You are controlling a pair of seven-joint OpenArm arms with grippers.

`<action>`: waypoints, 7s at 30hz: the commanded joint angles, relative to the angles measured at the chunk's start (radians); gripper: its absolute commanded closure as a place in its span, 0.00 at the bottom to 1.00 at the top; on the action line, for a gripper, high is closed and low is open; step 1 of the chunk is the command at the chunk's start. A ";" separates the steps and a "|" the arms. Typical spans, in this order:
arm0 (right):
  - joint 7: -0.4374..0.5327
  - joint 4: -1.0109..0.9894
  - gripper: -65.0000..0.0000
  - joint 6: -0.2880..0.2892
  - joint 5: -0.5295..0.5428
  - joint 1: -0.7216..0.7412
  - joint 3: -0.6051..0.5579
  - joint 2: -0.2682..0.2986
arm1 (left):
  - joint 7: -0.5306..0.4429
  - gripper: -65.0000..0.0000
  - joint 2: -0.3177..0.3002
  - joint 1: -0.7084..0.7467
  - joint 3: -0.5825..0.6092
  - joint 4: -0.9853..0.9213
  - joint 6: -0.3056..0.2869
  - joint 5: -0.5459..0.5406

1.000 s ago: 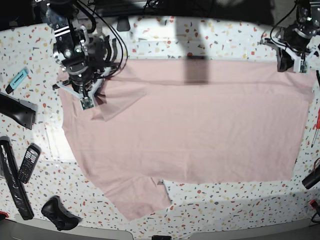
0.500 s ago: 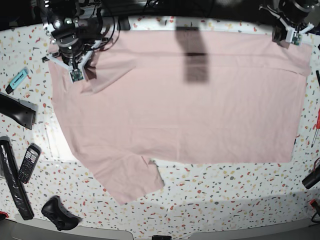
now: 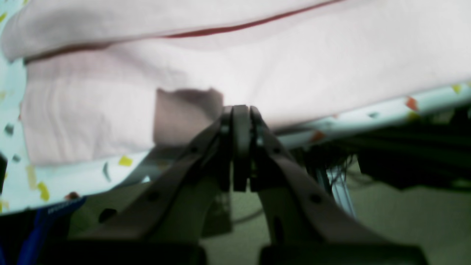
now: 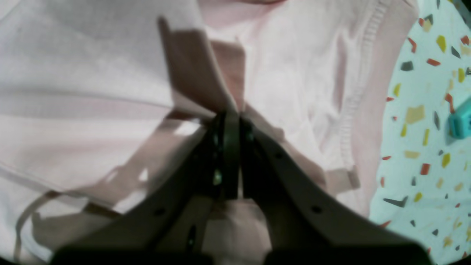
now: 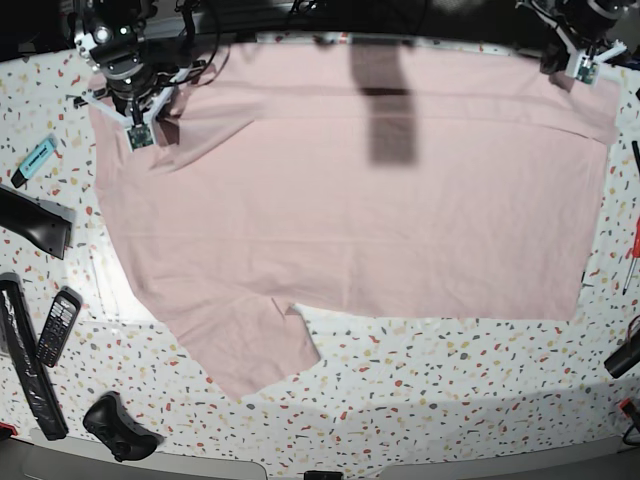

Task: Fold the T-shirt properly
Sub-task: 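Lift the gripped shirt edge with both grippers, then carry the held edge across the shirt toward the hem with both grippers, then release the folded shirt and raise both grippers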

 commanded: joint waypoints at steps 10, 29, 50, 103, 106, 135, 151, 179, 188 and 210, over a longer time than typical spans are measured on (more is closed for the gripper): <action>-0.049 0.009 1.00 -0.011 -0.018 0.154 0.009 0.011 | -0.012 0.95 -0.122 -0.042 -0.030 0.175 0.010 0.006; 0.102 -0.011 0.74 -0.005 0.152 0.507 0.006 0.011 | 0.054 0.73 -0.122 -0.691 0.008 -0.244 0.002 -0.160; 0.033 -0.348 0.74 -0.003 0.161 0.825 0.007 0.011 | -0.194 0.68 -0.096 -1.493 0.212 -1.471 -0.100 -0.104; -0.001 -1.445 0.51 0.368 0.220 1.500 -0.158 0.013 | -0.130 1.00 -0.031 -1.468 0.212 -1.485 -0.188 -0.036; 0.017 -1.476 0.51 0.369 0.185 1.492 -0.177 0.013 | -0.130 1.00 -0.031 -1.468 0.212 -1.485 -0.188 -0.036; 0.135 -1.492 0.67 0.372 0.097 1.374 -0.192 0.036 | -0.134 1.00 -0.031 -1.468 0.212 -1.485 -0.189 -0.039; 0.218 -1.364 1.00 0.451 0.097 1.362 -0.192 0.041 | -0.125 1.00 -0.039 -1.468 0.212 -1.336 -0.189 -0.039; 0.086 -0.296 1.00 0.449 0.309 0.607 0.211 0.041 | 0.045 1.00 -0.136 -0.896 -0.018 -0.473 -0.103 -0.205; 0.077 -0.080 1.00 0.450 0.383 0.413 0.341 0.024 | 0.108 1.00 -0.135 -0.679 -0.126 -0.246 -0.103 -0.268; 0.023 -0.016 1.00 0.503 0.394 0.232 0.528 0.008 | 0.196 1.00 -0.130 -0.420 -0.173 -0.132 -0.106 -0.256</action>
